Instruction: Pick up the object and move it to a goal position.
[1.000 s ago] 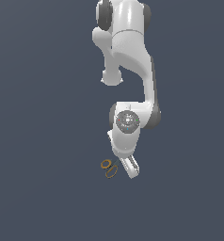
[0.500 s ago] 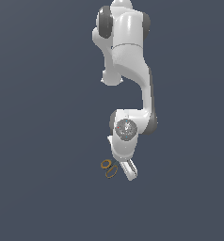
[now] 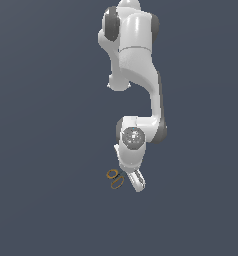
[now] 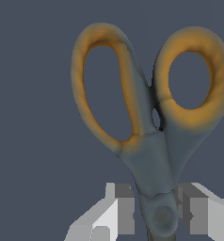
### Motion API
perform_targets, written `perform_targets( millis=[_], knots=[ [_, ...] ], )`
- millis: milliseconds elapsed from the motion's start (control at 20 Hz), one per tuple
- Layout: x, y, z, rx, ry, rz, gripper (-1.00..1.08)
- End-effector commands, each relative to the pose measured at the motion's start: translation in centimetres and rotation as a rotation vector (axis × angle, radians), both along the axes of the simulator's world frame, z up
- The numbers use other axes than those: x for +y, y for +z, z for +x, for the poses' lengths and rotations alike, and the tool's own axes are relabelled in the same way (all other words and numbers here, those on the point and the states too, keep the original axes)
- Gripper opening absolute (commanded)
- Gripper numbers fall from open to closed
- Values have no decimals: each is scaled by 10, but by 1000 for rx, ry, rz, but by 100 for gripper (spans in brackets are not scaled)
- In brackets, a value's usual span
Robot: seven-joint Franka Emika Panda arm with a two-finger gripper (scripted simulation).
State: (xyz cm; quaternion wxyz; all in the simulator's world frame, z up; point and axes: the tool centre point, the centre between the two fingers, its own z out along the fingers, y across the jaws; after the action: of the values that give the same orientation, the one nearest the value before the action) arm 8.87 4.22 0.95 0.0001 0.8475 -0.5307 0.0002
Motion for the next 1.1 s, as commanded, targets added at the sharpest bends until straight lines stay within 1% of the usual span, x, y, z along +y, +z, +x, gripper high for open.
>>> perform_targets(
  millis=[0, 300, 550, 800, 1050],
  knots=[
    [2, -2, 0, 0, 2, 1, -100],
    [-3, 5, 0, 0, -1, -1, -100],
    [-11, 26, 1, 0, -1, 0, -100],
    [-26, 66, 2, 0, -1, 0, -100],
    [-46, 119, 4, 0, -1, 0, -100]
  ],
)
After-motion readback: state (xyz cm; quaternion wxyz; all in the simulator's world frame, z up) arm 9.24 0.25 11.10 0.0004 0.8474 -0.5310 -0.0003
